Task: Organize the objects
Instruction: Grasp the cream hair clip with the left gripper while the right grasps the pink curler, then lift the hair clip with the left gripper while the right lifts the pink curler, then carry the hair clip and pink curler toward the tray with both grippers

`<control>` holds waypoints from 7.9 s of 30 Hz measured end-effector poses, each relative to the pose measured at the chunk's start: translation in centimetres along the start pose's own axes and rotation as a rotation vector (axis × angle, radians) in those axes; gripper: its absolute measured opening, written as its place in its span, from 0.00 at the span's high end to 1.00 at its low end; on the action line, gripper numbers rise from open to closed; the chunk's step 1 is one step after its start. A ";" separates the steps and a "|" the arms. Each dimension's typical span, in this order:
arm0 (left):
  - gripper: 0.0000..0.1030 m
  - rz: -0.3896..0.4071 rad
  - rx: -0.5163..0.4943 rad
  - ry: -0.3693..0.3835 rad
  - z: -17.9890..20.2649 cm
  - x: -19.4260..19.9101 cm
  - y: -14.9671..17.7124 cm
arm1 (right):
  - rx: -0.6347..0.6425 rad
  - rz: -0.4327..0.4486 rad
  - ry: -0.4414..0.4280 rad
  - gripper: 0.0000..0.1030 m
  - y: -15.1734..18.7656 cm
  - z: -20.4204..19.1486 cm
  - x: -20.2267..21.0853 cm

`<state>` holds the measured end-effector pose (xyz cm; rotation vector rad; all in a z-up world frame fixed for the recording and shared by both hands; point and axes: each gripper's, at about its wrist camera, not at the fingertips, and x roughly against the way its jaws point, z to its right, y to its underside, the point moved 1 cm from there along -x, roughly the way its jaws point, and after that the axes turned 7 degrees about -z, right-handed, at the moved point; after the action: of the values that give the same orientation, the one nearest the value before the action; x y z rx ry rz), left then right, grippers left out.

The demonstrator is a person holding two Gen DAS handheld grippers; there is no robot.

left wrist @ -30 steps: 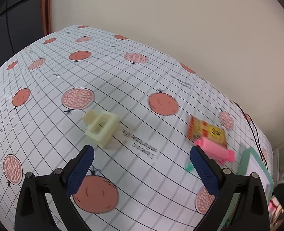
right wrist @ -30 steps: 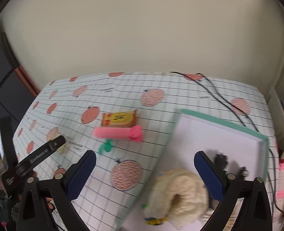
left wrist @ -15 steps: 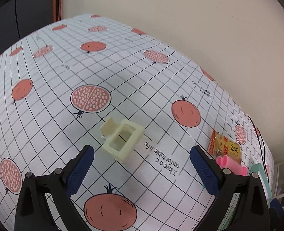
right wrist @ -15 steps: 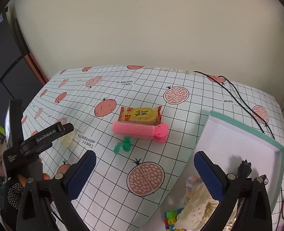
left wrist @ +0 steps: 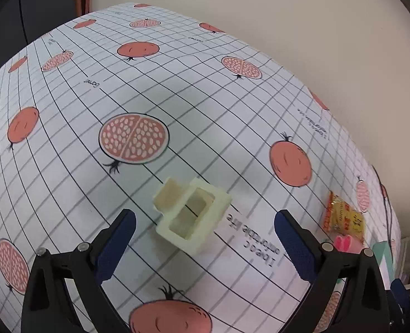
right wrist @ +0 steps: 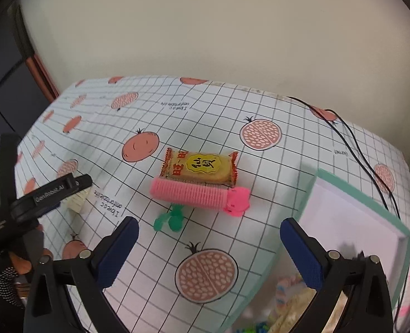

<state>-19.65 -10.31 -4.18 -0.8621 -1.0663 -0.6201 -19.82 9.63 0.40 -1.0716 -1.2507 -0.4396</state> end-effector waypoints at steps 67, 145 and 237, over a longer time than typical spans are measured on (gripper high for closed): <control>0.44 0.013 -0.151 -0.058 0.8 -0.8 -0.3 | 0.175 -0.096 0.146 0.76 -2.0 -2.4 -5.3; 0.44 -0.109 -0.151 0.074 1.7 9.4 10.7 | 0.075 -0.089 -0.022 1.00 9.8 -4.6 4.9; 0.44 -0.019 -0.236 0.129 2.4 10.3 11.9 | -0.018 -0.021 -0.023 0.72 10.0 -2.1 7.0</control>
<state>-7.59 -2.26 2.31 -1.0027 -0.8965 -0.8179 -8.67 14.51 2.83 -1.0821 -1.2808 -0.4560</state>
